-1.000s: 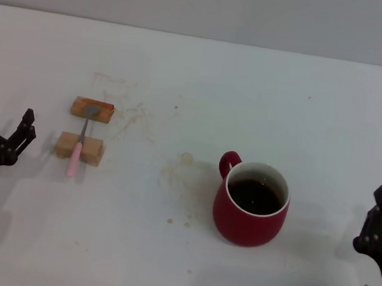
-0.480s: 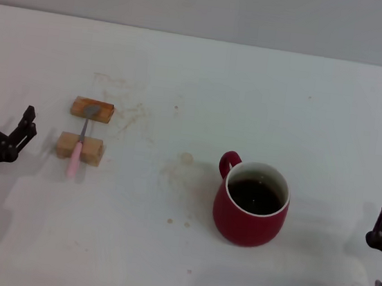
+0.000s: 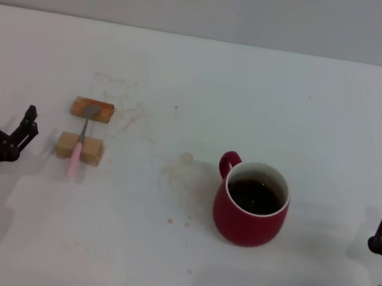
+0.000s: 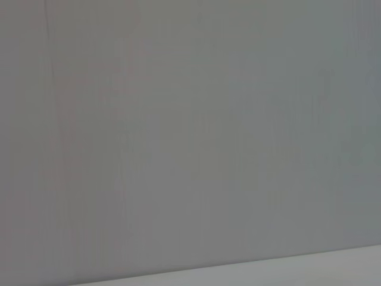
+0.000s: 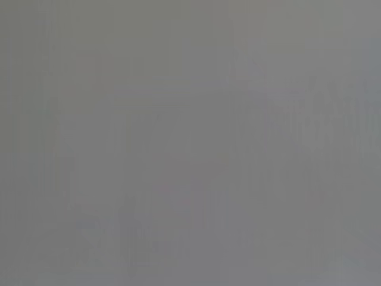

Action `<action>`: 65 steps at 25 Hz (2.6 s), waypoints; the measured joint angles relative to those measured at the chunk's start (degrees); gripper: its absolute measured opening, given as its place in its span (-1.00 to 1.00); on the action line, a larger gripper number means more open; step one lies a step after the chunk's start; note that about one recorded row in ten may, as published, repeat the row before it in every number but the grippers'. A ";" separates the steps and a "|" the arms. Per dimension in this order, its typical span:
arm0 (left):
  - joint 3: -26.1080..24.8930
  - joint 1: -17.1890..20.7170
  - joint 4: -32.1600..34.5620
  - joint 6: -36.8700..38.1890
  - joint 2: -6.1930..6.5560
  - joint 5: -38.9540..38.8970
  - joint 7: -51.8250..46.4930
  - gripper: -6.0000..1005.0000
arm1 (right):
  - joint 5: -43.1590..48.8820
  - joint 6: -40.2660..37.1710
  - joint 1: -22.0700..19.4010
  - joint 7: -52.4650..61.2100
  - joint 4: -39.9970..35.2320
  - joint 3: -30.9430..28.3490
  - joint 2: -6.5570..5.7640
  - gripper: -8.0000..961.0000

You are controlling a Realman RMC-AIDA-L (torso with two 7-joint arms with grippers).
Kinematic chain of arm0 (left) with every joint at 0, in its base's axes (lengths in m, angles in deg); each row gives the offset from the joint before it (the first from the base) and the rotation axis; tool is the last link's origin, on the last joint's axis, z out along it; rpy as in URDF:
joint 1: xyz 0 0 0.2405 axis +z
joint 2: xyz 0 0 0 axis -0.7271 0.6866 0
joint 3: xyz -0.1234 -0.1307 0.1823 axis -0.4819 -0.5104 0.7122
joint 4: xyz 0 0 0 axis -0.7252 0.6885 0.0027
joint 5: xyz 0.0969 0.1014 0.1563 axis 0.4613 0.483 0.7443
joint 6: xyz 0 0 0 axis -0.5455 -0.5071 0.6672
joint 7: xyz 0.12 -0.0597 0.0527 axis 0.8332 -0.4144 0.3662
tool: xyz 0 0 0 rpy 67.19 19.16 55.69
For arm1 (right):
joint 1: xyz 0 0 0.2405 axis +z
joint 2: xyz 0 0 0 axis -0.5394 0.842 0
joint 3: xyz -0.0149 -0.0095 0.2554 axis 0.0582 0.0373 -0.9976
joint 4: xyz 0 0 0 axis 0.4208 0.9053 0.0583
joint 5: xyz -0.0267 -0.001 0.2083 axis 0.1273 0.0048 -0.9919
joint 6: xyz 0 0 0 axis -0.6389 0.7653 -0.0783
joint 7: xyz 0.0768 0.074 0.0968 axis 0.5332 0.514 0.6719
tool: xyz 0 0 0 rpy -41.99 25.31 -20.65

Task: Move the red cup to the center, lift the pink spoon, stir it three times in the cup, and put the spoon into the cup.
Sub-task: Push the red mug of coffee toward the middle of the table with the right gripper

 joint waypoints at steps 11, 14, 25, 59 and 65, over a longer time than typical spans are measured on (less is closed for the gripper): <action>-0.53 0.82 0.05 1.40 0.00 0.01 0.21 0.68 | 0.00 -0.25 -1.26 -0.43 -0.18 0.49 0.05 -0.98; -0.65 1.14 0.17 1.59 -0.10 0.01 0.21 0.68 | 0.00 -0.37 -1.46 -0.44 -0.38 0.49 0.06 -0.98; -0.80 0.79 0.37 1.62 -0.09 -0.06 0.22 0.68 | 0.00 -0.03 -1.55 -4.11 0.66 0.56 0.10 -0.98; -0.80 0.84 0.04 1.62 -0.09 -0.07 0.22 0.68 | 0.38 0.05 -1.56 -3.48 0.35 0.67 0.00 -0.98; -0.80 0.85 0.00 1.62 -0.09 -0.07 0.22 0.68 | 0.31 0.07 -1.55 -3.49 0.61 1.46 0.01 -0.98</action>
